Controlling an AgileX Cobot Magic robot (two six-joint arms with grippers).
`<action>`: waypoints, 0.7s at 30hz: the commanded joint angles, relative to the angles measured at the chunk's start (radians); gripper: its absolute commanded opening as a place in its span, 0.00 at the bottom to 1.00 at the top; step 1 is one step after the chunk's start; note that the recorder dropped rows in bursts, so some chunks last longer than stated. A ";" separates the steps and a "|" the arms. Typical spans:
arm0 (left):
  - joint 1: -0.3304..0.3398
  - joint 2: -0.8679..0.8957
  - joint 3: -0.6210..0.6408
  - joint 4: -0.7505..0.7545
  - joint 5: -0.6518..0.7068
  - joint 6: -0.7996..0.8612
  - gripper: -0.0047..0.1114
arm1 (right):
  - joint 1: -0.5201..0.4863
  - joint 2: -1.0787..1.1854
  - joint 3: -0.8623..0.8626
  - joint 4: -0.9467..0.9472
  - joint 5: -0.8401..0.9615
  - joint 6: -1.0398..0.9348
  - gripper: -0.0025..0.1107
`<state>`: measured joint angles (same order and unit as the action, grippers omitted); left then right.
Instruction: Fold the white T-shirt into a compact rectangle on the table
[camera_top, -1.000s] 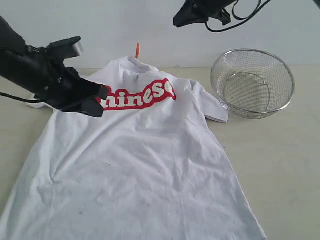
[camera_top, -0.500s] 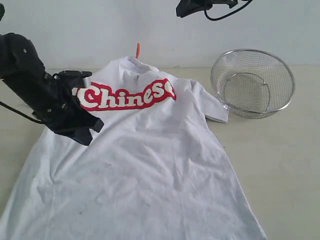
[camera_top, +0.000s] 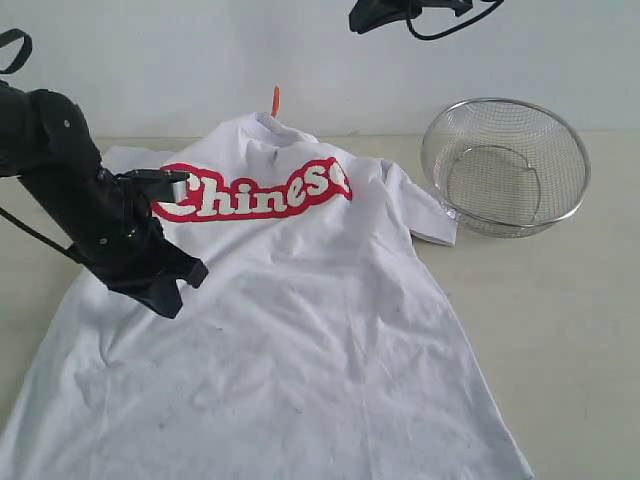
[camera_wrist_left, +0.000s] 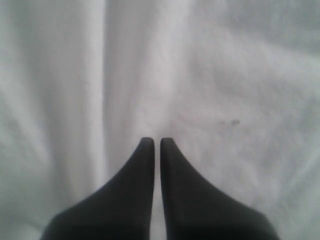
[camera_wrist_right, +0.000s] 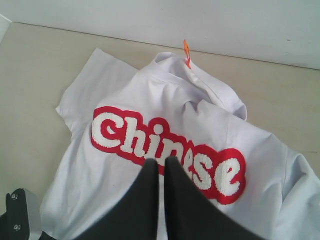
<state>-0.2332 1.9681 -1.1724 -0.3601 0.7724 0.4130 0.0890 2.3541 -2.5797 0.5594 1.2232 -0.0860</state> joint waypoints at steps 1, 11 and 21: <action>0.000 0.006 -0.002 0.003 0.004 -0.009 0.08 | 0.000 -0.008 -0.004 0.010 -0.002 -0.004 0.02; 0.000 0.051 -0.002 -0.001 0.009 -0.007 0.08 | 0.000 -0.008 -0.004 0.011 -0.002 -0.010 0.02; 0.000 0.066 0.101 -0.001 -0.029 -0.010 0.08 | -0.046 -0.008 -0.002 -0.053 -0.002 -0.040 0.02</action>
<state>-0.2313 2.0076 -1.1156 -0.3781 0.7258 0.4115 0.0770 2.3517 -2.5797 0.5236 1.2232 -0.1185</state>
